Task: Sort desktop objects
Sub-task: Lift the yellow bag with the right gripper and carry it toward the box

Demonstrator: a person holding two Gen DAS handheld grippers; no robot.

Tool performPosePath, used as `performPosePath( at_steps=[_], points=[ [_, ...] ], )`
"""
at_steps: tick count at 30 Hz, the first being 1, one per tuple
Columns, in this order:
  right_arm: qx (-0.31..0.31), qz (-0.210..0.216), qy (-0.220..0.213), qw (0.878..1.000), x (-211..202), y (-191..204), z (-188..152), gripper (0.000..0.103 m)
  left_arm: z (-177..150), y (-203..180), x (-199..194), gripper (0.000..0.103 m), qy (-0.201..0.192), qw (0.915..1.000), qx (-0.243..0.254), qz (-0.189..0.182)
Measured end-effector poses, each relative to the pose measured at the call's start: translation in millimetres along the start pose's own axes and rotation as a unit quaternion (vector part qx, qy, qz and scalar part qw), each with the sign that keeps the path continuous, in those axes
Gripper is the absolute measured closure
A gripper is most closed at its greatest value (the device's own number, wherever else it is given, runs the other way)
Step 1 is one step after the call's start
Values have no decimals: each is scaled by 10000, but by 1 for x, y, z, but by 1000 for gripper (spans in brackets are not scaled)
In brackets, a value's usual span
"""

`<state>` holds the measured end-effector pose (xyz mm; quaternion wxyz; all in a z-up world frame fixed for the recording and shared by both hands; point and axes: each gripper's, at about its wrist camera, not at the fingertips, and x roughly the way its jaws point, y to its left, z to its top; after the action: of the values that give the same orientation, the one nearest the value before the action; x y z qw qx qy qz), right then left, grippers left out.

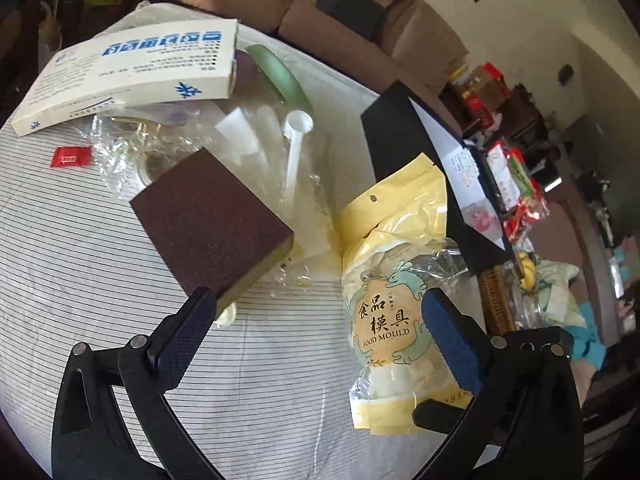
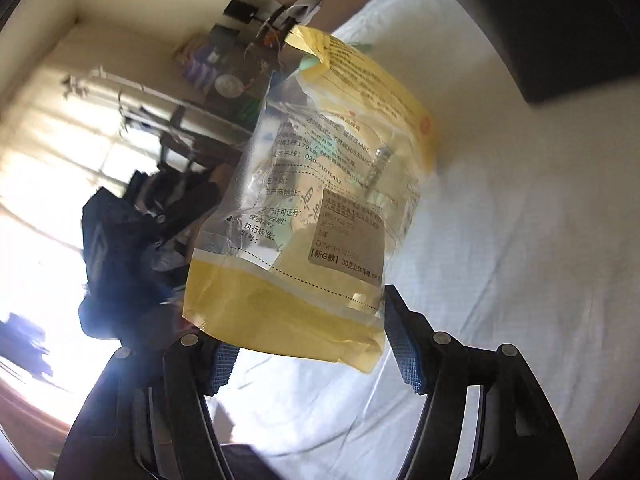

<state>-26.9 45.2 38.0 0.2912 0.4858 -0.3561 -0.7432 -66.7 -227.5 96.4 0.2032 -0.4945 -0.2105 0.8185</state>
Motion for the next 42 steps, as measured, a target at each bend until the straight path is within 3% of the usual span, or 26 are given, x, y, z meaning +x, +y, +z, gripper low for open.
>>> performPosePath(
  at_steps=[2, 5, 7, 10, 14, 18, 21, 24, 26, 31, 38, 42],
  points=[
    [401, 136, -47, 9991, -15, -13, -13, 32, -5, -12, 8, 0, 138, 9996, 247, 37],
    [591, -520, -159, 9968, -43, -31, -26, 25, -14, -26, 21, 0, 323, 9976, 559, 247],
    [476, -1137, -254, 9920, -65, -37, -31, 22, -22, -33, 30, 0, 442, 9952, 760, 429],
    [259, -1638, -356, 9855, -95, -41, -33, 20, -35, -42, 43, 0, 686, 9931, 860, 418],
    [-91, -2110, -556, 9759, -119, -40, -31, 20, -47, -53, 56, 0, 936, 9894, 1017, 437],
    [-538, -2586, -620, 9625, -120, -37, -26, 20, -50, -60, 66, 0, 1113, 9893, 930, 162],
    [-565, -2608, -549, 9622, -109, -44, -17, 20, -53, -63, 73, 1, 1214, 9889, 853, 91],
    [-453, -2627, -453, 9627, -106, -55, -10, 33, -54, -63, 78, 2, 1203, 9894, 797, 148],
    [-406, -2598, -412, 9639, -99, -59, -5, 34, -55, -63, 79, 3, 1174, 9902, 746, 139],
    [-300, -2511, -302, 9670, -87, -69, 2, 35, -60, -58, 88, 27, 1265, 9901, 601, 123],
    [-221, -2339, -331, 9715, -84, -79, 7, 35, -67, -63, 100, 26, 1354, 9885, 653, 155],
    [-170, -2010, -234, 9792, -82, -78, 7, 40, -72, -74, 105, 27, 1546, 9852, 639, -371]
  ],
)
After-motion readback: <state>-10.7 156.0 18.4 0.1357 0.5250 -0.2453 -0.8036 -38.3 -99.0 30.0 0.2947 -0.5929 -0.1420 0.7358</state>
